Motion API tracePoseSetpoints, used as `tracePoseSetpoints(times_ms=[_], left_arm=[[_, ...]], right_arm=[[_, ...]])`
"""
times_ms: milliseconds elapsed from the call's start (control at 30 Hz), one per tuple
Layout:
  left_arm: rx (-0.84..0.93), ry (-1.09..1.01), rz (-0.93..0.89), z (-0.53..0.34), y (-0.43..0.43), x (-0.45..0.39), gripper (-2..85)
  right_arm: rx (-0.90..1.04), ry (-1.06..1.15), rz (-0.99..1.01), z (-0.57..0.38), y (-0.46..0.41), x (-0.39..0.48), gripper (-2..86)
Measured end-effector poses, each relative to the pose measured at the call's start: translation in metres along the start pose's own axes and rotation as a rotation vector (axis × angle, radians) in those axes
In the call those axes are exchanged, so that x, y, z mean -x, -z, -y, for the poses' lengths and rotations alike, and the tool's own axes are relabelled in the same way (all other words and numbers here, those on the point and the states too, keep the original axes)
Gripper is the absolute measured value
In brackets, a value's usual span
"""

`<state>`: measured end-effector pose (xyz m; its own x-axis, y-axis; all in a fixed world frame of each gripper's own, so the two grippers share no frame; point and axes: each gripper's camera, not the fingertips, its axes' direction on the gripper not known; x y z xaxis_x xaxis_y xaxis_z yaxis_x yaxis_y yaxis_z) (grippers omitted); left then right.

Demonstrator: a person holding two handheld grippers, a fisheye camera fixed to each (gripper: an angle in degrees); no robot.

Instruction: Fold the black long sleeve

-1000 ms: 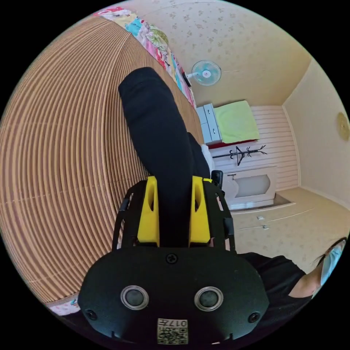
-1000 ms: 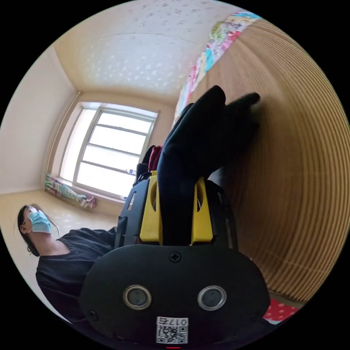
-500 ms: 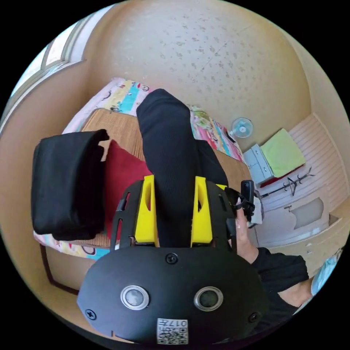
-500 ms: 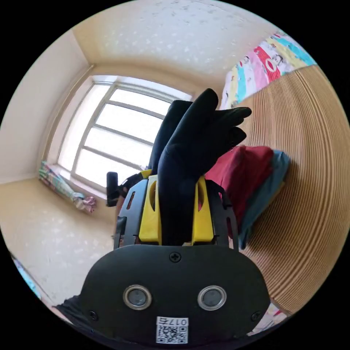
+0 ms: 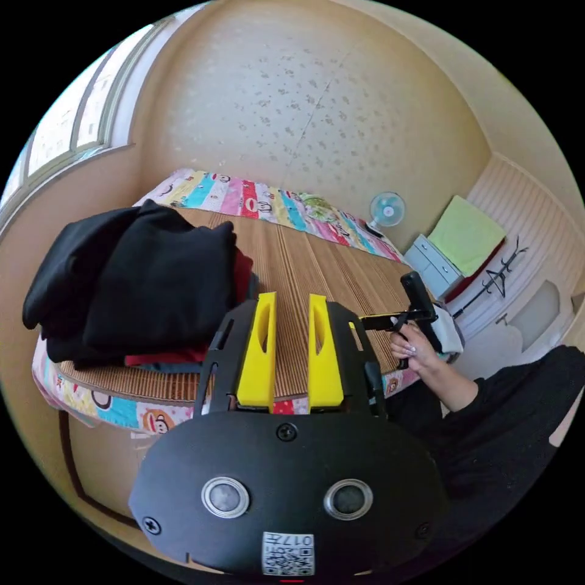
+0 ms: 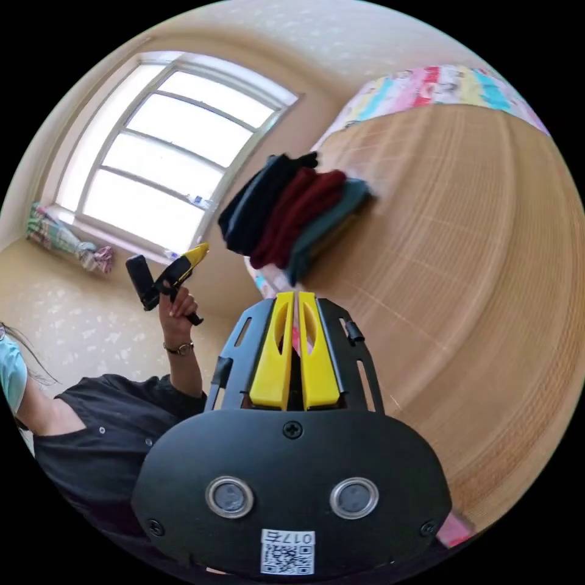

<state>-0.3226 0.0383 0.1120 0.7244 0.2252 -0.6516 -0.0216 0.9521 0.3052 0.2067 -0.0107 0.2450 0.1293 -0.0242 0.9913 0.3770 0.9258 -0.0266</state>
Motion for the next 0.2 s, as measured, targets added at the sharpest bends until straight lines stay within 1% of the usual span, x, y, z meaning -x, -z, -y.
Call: tracePoseSetpoints(times_ms=[33, 67, 100, 133, 167, 200], left_arm=[[0.048, 0.003, -0.091, -0.013, -0.032, -0.014, 1.1], [0.079, 0.006, -0.143, -0.020, -0.050, -0.020, 0.5], [0.142, 0.010, -0.238, -0.033, -0.085, -0.033, -0.2], [0.212, 0.029, -0.321, -0.047, -0.121, -0.045, -0.6], [0.250, 0.047, -0.357, -0.053, -0.137, -0.052, -0.7], [0.308, 0.078, -0.429, -0.063, -0.164, -0.067, -0.8]], right_arm=[[-0.051, -0.090, -0.044, -0.033, 0.031, -0.031, 1.5], [-0.104, -0.198, -0.080, -0.067, 0.061, -0.059, 1.4], [-0.140, -0.247, -0.092, -0.085, 0.076, -0.069, 1.3], [-0.239, -0.320, -0.111, -0.122, 0.107, -0.084, 1.3], [-0.361, -0.380, -0.137, -0.158, 0.139, -0.092, 1.3], [-0.420, -0.404, -0.156, -0.175, 0.155, -0.095, 1.3]])
